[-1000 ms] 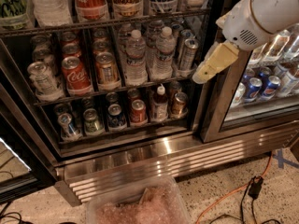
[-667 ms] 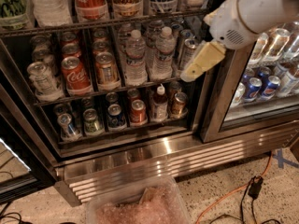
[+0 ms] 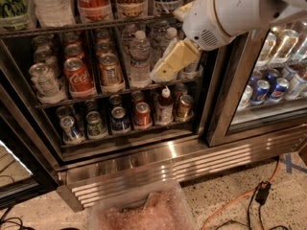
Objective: Pick water bottle from top shelf of fridge
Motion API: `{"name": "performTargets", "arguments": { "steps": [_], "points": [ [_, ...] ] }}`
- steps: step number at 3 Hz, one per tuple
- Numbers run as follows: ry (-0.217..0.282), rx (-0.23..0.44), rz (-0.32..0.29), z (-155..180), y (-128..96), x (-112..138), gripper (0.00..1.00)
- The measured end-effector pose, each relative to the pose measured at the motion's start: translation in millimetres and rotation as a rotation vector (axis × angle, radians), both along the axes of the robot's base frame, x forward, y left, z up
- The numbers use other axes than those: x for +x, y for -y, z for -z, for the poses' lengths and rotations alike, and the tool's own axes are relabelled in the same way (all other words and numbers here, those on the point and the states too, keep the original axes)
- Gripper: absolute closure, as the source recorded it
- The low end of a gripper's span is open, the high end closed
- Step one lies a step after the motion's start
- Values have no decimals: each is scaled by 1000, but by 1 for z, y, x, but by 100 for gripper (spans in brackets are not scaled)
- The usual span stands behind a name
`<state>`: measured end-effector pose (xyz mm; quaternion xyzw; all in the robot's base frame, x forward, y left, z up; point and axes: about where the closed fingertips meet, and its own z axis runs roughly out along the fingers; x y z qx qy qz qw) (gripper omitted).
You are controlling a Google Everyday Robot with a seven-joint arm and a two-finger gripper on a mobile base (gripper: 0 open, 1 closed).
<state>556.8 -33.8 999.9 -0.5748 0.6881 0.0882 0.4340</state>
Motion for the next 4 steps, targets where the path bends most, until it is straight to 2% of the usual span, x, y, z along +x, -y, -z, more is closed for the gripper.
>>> {"name": "performTargets", "arguments": {
  "steps": [1,2,4],
  "points": [
    [-27,122,-121,-11,-32,-20,0],
    [-40,164,-139,-19,-43,-26,0],
    [-36,141,-147,-17,-50,-26,0]
  ]
}}
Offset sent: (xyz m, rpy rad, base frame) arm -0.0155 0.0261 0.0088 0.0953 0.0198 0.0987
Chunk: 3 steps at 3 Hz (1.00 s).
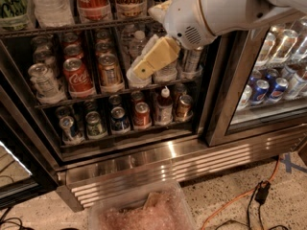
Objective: Pick water bottle from top shelf of fridge
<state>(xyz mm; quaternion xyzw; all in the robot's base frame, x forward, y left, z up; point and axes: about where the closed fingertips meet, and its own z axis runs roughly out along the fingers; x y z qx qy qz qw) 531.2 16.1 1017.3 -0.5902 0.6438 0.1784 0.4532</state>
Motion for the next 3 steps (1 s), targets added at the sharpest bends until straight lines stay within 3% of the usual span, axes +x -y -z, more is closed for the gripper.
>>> {"name": "performTargets", "arguments": {
  "steps": [1,2,3],
  "points": [
    [4,12,-44,7,-20,7,0],
    [18,38,-118,9,-54,14,0],
    [27,113,-155,19,-82,19,0]
  ]
}}
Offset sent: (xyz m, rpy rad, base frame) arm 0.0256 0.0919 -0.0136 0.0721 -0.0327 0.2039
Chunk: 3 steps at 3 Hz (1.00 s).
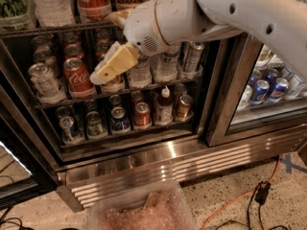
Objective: Pick water bottle from top shelf of fridge
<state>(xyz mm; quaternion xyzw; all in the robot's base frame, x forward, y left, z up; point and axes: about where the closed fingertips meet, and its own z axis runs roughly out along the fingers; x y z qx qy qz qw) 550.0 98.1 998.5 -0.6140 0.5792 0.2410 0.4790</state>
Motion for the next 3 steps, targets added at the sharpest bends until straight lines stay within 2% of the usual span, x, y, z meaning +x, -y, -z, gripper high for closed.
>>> {"name": "performTargets", "arguments": {
  "steps": [2,3],
  "points": [
    [20,189,6,-10,-46,1,0],
    [63,258,-4,-28,-64,-7,0]
  ]
}}
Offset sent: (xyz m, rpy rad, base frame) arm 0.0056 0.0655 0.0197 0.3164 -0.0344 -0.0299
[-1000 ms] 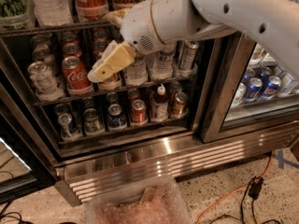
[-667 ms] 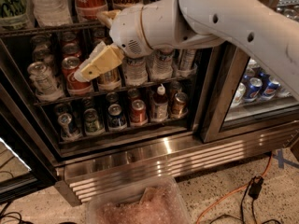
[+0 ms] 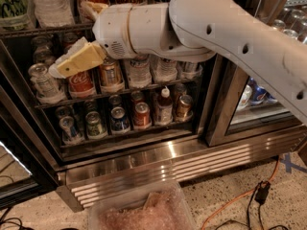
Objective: Pick water bottle from top shelf of fridge
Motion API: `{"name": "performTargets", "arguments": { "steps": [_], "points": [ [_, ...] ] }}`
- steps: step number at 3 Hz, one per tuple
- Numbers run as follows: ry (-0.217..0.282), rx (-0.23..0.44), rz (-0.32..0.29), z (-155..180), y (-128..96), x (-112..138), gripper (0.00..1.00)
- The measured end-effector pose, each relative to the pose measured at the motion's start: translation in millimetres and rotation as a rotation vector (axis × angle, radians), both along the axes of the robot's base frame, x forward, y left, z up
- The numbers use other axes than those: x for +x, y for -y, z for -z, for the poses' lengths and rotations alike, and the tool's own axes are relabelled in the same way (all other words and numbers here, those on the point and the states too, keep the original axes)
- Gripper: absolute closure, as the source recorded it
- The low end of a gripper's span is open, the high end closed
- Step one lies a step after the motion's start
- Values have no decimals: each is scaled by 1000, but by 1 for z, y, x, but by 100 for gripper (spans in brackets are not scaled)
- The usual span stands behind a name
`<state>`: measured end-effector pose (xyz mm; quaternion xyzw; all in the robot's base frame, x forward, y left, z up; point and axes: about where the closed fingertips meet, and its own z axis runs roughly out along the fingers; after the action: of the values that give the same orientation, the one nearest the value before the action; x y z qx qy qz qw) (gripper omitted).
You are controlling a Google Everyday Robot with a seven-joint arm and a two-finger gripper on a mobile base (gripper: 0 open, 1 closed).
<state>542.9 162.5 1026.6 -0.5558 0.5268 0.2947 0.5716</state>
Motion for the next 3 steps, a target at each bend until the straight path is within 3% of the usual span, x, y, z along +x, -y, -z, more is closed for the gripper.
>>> {"name": "performTargets", "arguments": {
  "steps": [1,3],
  "points": [
    [0,0,0,0,0,0,0],
    [36,-25,26,-3,-33,13,0]
  ]
}}
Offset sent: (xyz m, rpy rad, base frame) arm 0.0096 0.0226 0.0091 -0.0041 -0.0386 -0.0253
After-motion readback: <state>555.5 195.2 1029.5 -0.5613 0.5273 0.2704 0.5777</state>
